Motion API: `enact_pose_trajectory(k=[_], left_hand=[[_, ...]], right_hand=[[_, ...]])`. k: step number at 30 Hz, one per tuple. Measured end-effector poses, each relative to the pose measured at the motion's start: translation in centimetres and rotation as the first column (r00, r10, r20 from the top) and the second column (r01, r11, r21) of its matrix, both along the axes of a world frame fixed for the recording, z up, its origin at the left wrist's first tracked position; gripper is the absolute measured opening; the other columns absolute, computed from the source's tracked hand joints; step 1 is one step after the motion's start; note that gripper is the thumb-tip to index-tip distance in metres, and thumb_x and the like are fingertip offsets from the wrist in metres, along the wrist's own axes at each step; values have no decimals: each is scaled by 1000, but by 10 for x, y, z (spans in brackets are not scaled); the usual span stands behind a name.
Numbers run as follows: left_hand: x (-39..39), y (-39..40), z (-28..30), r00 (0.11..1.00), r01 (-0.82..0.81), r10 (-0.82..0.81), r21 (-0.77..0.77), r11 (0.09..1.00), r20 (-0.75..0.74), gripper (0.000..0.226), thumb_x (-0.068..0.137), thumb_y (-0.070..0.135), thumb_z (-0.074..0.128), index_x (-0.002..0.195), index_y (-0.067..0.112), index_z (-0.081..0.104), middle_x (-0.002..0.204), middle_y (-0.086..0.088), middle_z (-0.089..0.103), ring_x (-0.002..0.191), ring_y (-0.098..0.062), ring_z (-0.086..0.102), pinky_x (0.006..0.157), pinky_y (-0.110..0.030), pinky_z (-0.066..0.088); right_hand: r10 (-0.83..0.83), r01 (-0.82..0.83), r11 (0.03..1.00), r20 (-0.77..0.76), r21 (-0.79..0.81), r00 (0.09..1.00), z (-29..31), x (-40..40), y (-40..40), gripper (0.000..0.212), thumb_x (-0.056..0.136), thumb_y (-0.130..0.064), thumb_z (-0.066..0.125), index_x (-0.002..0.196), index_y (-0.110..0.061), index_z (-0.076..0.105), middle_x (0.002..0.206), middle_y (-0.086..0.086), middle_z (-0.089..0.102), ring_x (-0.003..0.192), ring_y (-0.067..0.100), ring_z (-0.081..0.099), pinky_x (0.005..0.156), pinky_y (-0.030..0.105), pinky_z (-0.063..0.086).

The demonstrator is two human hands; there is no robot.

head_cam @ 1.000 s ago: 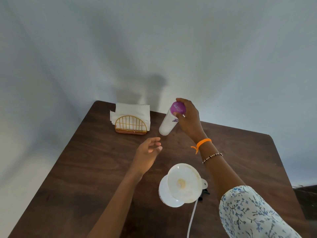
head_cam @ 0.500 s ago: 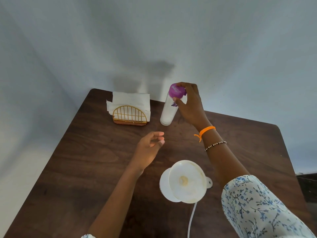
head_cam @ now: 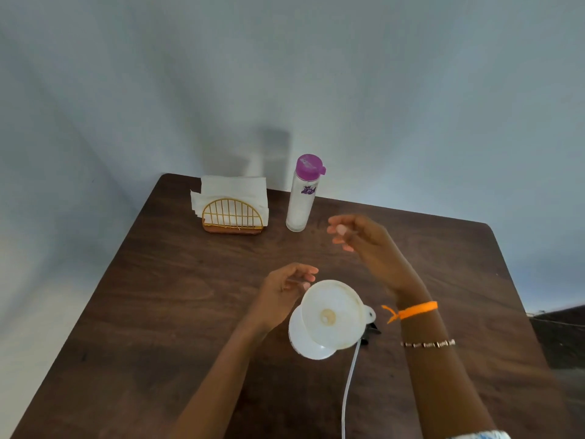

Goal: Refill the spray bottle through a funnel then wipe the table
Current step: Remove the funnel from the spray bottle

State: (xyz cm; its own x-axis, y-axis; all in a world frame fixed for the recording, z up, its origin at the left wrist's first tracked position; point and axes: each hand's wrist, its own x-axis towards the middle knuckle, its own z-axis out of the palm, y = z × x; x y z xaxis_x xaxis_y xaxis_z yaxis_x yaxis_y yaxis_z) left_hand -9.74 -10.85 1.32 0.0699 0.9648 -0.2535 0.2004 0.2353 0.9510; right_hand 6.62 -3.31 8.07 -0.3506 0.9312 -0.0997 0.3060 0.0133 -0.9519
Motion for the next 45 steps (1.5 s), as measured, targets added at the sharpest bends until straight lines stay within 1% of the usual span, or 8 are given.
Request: enact_pose_trajectory(k=[6, 9, 14, 18, 25, 34, 41, 45], left_hand=[[11, -26, -7, 999, -34, 34, 21, 999, 14, 26, 88, 12, 59, 99, 35, 63, 99, 19, 67, 101, -16, 63, 81, -21, 52], [12, -37, -10, 1000, -9, 8, 10, 1000, 29, 40, 88, -7, 44, 112, 21, 61, 113, -3, 65, 109, -23, 59, 96, -39, 48], [23, -53, -7, 998, 60, -60, -17, 998, -9, 37, 84, 20, 66, 114, 37, 53, 112, 19, 59, 107, -5, 56, 95, -26, 46], [34, -53, -16, 1000, -13, 13, -8, 1000, 0, 29, 81, 15, 65, 109, 19, 58, 114, 3, 62, 108, -16, 57, 98, -37, 46], [35, -49, -28, 995, -22, 23, 17, 1000, -93, 44, 70, 53, 62, 110, 37, 57, 115, 12, 62, 105, -17, 58, 91, -40, 53], [34, -47, -34, 990, -26, 30, 32, 999, -137, 38, 79, 40, 66, 115, 35, 56, 121, 10, 60, 108, -16, 57, 95, -41, 50], [35, -46, -39, 991, -23, 29, 48, 999, -131, 38, 77, 43, 66, 113, 37, 57, 120, 11, 61, 107, -15, 58, 94, -40, 51], [35, -45, -39, 987, -42, 50, 57, 997, -150, 38, 81, 32, 67, 117, 34, 54, 116, 15, 56, 107, -11, 54, 89, -27, 48]], right_hand=[[-121, 117, 992, -77, -54, 990, -6, 20, -65, 29, 86, -35, 47, 106, -18, 62, 98, 2, 66, 87, 11, 61, 75, 20, 50], [-219, 219, 976, 12, -18, 976, -23, 24, -86, 14, 92, -21, 53, 102, -23, 61, 98, -1, 66, 92, 16, 62, 78, 26, 50], [-341, 339, 940, 56, 50, 938, -36, 22, -108, 15, 89, -11, 58, 101, -18, 64, 102, 0, 67, 95, 18, 62, 79, 30, 54], [-444, 430, 890, 82, 150, 892, -36, 23, -114, 18, 88, -11, 60, 98, -24, 65, 95, -10, 65, 91, 11, 61, 76, 26, 53], [-560, 549, 809, -11, 210, 828, -26, 41, -117, 20, 86, -4, 60, 100, -15, 69, 91, -2, 67, 84, 15, 61, 67, 17, 46], [-537, 543, 837, -79, 73, 840, -40, 39, -123, 20, 85, -6, 63, 95, -23, 64, 91, -13, 65, 88, 10, 64, 64, 17, 54], [-579, 573, 814, -194, -93, 792, -49, 44, -125, 18, 86, -5, 62, 98, -18, 65, 99, 1, 68, 88, 12, 65, 60, 18, 54], [-575, 529, 818, -311, -224, 757, -51, 47, -126, 18, 86, -5, 60, 98, -18, 65, 99, 5, 70, 89, 18, 67, 66, 23, 56]])
